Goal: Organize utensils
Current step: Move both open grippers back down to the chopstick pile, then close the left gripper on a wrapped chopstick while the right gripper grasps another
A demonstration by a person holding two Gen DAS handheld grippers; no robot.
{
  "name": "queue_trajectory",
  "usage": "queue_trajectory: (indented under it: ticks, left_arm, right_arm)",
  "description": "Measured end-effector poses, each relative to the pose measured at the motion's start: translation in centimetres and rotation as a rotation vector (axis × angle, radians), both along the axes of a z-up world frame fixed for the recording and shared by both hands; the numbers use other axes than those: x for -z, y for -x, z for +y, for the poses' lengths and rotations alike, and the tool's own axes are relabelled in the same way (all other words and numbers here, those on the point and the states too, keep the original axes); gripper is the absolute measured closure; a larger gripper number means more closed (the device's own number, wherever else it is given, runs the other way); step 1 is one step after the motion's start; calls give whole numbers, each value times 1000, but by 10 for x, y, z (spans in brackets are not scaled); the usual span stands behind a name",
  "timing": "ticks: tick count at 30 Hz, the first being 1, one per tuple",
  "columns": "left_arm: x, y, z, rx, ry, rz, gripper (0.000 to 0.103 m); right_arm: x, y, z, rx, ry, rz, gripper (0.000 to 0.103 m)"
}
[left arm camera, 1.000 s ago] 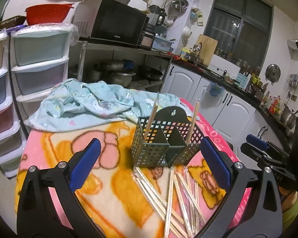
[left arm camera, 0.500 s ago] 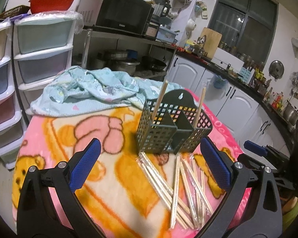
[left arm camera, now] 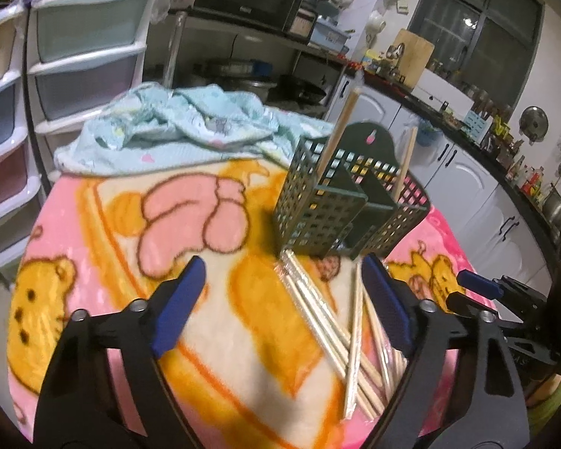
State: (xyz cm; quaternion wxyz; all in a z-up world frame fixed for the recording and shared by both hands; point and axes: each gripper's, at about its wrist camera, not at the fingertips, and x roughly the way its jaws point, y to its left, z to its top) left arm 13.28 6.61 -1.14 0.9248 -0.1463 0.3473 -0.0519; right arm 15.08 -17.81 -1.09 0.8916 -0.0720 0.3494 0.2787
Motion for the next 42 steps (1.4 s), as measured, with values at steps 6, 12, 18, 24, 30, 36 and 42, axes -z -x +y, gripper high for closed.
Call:
queue_trajectory:
  ticks: [6,12,18,24,30,36,42]
  left_arm:
    - [23,-10,1,14,22,70,51]
    - [40,-21,-2,35,45,123,64]
    - [57,-35,-3,48,71,177,74]
    - [73,-54,0,51,105,221,80]
    - [85,-72,-1,58,133,263,83]
    - [91,-85,1,63,151,284,84]
    - [92,-95,5,65,169,295,85]
  right_arm:
    - [17,-10,3,-3,25,44,64]
    - [33,-21,6,-6,56,85,71]
    - [48,-34,12,-8,81,118,76]
    - [59,-48,15,3,94,145,77]
    - [64,-61,20,8,106,155,77]
    - [67,-72,23,17,110,163,77]
    - [69,-80,24,20,108,177,77]
